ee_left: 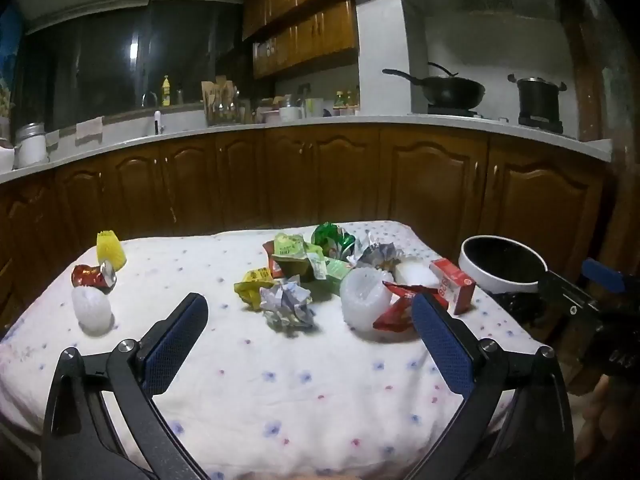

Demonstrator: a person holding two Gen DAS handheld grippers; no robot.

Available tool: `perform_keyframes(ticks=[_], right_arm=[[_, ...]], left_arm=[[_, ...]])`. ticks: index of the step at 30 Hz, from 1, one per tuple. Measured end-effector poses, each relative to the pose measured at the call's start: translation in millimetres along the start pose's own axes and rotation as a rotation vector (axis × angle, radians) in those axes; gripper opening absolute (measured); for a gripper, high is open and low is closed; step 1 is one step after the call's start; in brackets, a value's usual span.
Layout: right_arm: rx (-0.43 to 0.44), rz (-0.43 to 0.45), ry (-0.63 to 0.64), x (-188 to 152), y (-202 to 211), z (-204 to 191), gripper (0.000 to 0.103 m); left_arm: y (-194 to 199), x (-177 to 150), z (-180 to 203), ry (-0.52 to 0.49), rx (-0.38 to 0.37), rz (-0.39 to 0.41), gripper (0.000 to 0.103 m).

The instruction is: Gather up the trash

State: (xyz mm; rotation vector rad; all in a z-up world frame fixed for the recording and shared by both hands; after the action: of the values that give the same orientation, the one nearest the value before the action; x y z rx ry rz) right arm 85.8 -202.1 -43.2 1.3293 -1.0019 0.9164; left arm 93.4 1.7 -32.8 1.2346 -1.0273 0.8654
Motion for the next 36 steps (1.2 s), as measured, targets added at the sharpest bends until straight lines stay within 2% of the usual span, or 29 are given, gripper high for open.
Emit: perform_keyframes(ticks=[3,4,7,36], right_arm=[[0.001,0.007,0.008,-1,-1,-1,0.103],[0.003,0.004,0.009,-1,-2,-2,0.103],[0.010,0.037,0.016,5,10,-8,0.103],[0.021,0.019,0.004,4,12,-12,0.103]], left_arm=[[1,-3,-3,0.017,0.014,-0.006,0.103],[1,1,1,0.018,-0.016,-0.007,0.103],[2,0,2,0.015,-0.012,-0.006,0.103],[8,0,2,0.009,-0.020,-0.009,0.103]])
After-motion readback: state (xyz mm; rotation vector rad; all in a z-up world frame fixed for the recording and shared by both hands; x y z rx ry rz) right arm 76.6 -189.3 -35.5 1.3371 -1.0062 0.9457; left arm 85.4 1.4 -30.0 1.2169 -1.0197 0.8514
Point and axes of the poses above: each gripper's, at about its wrist camera, not at the fingertips, and y roughly against the way its jaws point, z to its right, x to its top, the point moved 10 cm from there along -y, roughly the way its jaws point, and after that the axes turned 9 degrees about -x, right-handed, at the moved point
